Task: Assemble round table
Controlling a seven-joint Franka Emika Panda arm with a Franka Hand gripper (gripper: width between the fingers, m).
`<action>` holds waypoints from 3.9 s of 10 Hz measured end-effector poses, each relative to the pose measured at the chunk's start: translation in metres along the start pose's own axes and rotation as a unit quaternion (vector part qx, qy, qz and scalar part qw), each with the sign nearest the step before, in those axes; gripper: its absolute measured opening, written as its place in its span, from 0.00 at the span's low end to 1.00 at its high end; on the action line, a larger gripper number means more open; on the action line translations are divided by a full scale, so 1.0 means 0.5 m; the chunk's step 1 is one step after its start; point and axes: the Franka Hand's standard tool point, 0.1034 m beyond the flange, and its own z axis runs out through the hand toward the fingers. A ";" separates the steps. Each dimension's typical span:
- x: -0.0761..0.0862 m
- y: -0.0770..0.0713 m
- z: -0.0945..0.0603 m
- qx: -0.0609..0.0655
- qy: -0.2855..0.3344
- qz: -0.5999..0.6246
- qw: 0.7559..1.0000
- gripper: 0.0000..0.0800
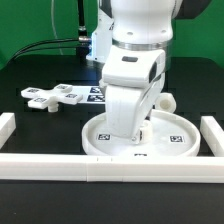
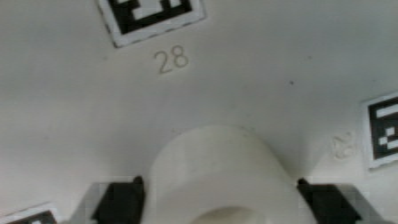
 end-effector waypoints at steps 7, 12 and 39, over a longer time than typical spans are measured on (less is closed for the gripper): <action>0.014 -0.007 -0.006 0.004 -0.005 0.000 1.000 0.76; 0.008 -0.072 -0.120 -0.023 -0.003 0.104 0.994 0.81; 0.024 -0.216 -0.032 0.091 -0.098 0.598 0.790 0.81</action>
Offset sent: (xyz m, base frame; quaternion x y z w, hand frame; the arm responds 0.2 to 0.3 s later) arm 0.0000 0.0000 0.0000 0.0000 0.0000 0.0000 1.0000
